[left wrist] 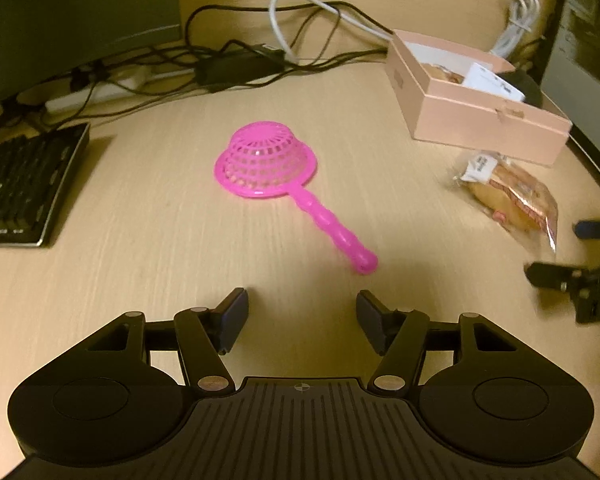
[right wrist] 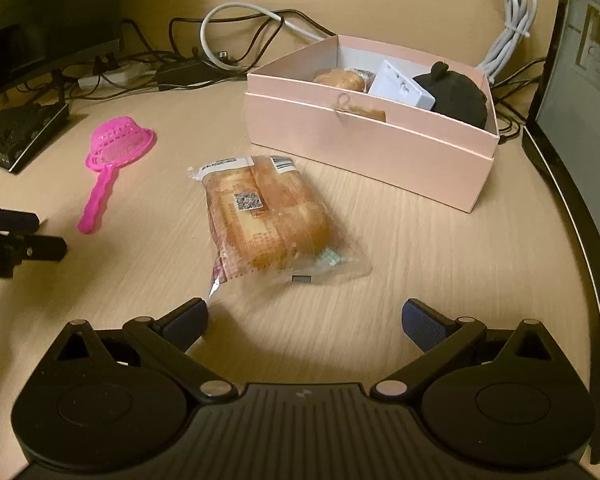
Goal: Organize objects
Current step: 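Reach the left tool to the pink strainer handle and grasp it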
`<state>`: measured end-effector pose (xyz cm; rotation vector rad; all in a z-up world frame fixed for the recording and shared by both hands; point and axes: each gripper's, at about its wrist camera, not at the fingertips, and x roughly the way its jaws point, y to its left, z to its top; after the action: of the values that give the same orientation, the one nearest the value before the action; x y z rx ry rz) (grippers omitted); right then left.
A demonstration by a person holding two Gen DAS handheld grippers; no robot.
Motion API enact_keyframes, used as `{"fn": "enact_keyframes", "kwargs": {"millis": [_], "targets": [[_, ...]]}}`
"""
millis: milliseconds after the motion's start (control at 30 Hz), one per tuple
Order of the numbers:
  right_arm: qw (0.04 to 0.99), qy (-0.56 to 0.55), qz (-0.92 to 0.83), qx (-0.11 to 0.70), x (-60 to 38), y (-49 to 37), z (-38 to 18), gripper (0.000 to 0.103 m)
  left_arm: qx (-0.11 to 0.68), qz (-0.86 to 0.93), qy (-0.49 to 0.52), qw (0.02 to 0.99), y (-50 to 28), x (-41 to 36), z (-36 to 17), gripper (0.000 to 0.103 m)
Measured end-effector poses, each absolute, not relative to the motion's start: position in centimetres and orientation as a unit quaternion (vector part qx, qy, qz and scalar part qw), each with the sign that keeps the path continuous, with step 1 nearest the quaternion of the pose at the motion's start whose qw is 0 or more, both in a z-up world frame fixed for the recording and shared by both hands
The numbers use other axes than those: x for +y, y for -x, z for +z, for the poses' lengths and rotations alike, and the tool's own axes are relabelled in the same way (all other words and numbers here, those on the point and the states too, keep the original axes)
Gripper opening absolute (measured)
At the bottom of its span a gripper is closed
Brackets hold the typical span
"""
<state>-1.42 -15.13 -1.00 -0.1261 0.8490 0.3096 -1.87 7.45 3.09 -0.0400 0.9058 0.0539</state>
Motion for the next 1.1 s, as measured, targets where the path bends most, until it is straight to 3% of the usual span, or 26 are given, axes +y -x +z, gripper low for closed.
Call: {"fn": "enact_keyframes", "kwargs": {"millis": [667,1000,1067,1100], "targets": [[0.902,0.058,0.144,0.402,-15.2,1.8,-1.2,0.103,0.386,0.069,0.200,0.898,-1.7,8.0,4.0,0.066],[0.910,0.059,0.148,0.384,-15.3,2.2,-1.5,0.103,0.398,0.090,0.139,0.903,-4.4,7.7,2.9,0.065],[0.912,0.058,0.148,0.377,-15.4,2.4,-1.6,0.103,0.396,0.089,0.131,0.904,-4.7,7.7,2.8,0.058],[0.913,0.057,0.148,0.375,-15.4,2.5,-1.6,0.103,0.395,0.087,0.126,0.906,-4.8,7.7,2.8,0.046]]}}
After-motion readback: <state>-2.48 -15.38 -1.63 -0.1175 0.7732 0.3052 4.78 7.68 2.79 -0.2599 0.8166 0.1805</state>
